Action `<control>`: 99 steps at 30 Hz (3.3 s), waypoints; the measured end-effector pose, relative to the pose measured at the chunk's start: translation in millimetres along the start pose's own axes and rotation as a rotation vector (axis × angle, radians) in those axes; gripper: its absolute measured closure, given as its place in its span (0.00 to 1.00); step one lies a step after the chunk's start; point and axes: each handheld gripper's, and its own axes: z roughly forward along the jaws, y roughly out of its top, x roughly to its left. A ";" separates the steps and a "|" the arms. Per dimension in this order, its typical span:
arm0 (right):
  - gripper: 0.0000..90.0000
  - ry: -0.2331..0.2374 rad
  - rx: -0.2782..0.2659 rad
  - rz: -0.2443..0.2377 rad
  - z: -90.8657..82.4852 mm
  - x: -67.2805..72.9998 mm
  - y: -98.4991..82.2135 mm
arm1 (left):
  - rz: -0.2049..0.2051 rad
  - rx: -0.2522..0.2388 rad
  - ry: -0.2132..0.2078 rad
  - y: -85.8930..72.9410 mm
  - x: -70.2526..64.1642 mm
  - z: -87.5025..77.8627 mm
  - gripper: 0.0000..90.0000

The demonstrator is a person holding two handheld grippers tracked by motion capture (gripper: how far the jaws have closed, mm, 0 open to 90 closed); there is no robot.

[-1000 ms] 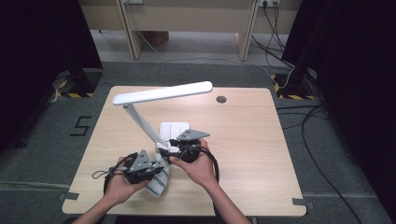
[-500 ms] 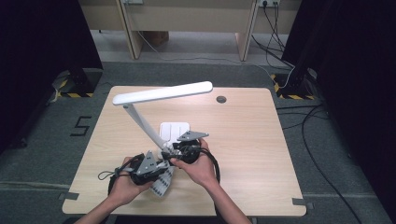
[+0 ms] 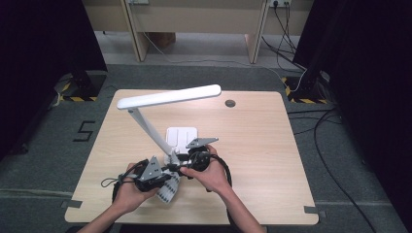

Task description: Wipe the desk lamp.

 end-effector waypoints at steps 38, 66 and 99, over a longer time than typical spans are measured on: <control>0.95 0.002 0.027 -0.073 -8.2 1.1 2.1 | -0.120 -0.059 0.056 2.6 4.8 -5.9 0.53; 0.95 -0.311 -0.164 -0.127 13.6 -10.4 8.8 | -0.430 -0.304 0.256 40.6 74.3 -51.7 0.47; 0.95 -0.429 0.085 -0.240 53.4 -13.8 -18.1 | -0.478 -0.310 0.338 47.4 83.6 -44.8 0.70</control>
